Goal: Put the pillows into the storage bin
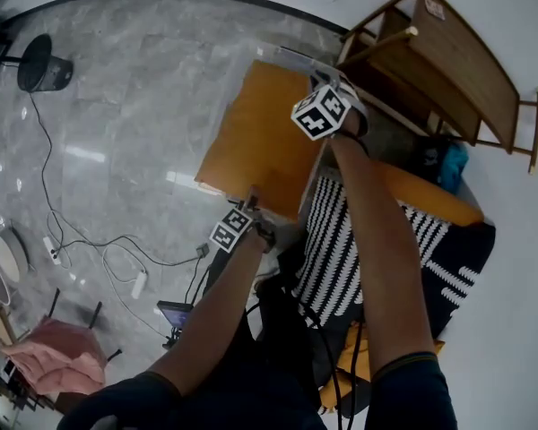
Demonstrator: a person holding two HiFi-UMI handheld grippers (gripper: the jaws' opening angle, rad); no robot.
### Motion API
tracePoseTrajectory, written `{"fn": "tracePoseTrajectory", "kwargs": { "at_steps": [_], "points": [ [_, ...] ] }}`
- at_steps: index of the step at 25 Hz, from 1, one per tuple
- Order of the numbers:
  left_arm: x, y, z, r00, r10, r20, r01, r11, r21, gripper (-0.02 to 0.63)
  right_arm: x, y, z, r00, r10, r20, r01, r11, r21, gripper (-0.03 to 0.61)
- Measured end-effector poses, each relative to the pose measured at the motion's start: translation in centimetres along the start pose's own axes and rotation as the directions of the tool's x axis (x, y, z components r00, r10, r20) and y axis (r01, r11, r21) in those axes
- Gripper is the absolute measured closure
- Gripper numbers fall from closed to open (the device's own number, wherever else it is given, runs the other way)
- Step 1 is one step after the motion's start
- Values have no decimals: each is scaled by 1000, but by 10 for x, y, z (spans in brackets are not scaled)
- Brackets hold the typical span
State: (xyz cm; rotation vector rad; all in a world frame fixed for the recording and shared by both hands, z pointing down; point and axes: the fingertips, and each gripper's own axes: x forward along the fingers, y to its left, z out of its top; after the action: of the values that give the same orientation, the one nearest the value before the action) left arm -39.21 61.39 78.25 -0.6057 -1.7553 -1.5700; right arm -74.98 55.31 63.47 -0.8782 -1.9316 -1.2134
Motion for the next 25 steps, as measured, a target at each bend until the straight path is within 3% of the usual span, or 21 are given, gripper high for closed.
{"fn": "tracePoseTrajectory", "kwargs": {
  "at_steps": [5,8,13,17,18,20,23,25],
  "points": [
    [3,-47,16,992,-127,-6,127,991,45,278,-16,16,-16,1000,25,2,-26,997,74,532],
    [0,-86,33,977,-215,-10,215,970,114,284,-38,18,-34,1000,17,17,-20,981,191,532],
    [-11,-167,53,937,-350,-22,344,905,250,290,-88,11,-67,999,-20,32,7,930,368,532],
    [-25,-226,43,899,-432,-74,432,841,326,302,-132,-9,-84,996,-73,54,40,886,462,532],
    [-31,-240,36,885,-455,-98,458,814,358,302,-145,-14,-88,994,-87,66,43,871,489,532],
    [-46,-272,18,849,-501,-168,519,734,438,310,-177,-26,-101,988,-130,89,59,830,555,532],
    [-69,-320,-20,787,-546,-288,602,575,554,321,-230,-42,-133,974,-204,101,88,747,659,532],
    [-87,-360,-54,726,-572,-381,665,445,600,338,-268,-54,-159,959,-265,95,118,685,719,531]
  ]
}}
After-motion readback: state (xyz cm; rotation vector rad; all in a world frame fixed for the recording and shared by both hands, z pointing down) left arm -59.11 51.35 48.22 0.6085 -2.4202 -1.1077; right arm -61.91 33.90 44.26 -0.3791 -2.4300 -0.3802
